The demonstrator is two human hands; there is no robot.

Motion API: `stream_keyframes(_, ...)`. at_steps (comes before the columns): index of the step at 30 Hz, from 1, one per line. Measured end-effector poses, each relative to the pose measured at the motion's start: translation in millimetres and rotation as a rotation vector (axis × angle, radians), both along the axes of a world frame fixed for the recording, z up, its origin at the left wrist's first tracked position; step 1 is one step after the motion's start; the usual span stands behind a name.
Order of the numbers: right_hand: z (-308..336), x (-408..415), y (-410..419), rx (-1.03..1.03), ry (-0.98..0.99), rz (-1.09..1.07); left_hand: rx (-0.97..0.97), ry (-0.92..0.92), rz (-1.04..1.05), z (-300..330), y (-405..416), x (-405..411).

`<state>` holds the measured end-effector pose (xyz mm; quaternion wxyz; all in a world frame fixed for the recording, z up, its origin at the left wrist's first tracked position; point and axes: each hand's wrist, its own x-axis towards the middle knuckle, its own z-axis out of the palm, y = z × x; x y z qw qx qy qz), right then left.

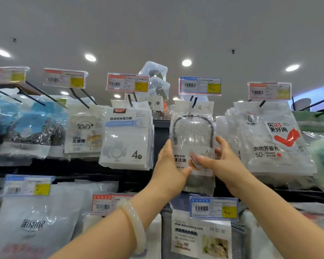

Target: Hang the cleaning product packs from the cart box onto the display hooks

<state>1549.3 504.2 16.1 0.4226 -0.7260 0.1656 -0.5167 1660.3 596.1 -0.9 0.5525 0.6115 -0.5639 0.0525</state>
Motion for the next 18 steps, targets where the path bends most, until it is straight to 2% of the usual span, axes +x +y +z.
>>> stream_keyframes(3,-6.8,2.3,2.5,-0.17,0.005,-0.262,0.027,-0.201,0.119,-10.3,12.5,-2.9)
stream_keyframes(5,-12.6,7.3,8.0,-0.368,0.051,-0.396,0.048,-0.459,0.354,-13.9,24.2,2.3)
stream_keyframes(7,-16.3,14.6,13.5,-0.505,0.179,-0.449,0.087,-0.615,0.596,-11.7,35.9,14.0)
stream_keyframes(9,-17.9,20.5,20.9,-0.48,0.309,-0.451,0.181,-0.603,0.721,-9.2,45.3,28.1)
stream_keyframes(12,-20.5,22.2,25.4,-0.424,0.355,-0.463,0.331,-0.529,0.712,-9.6,54.1,48.0)
stream_keyframes(18,-40.7,-4.9,46.6,-0.519,0.335,-0.537,0.287,-0.581,0.639,-21.9,64.0,66.4)
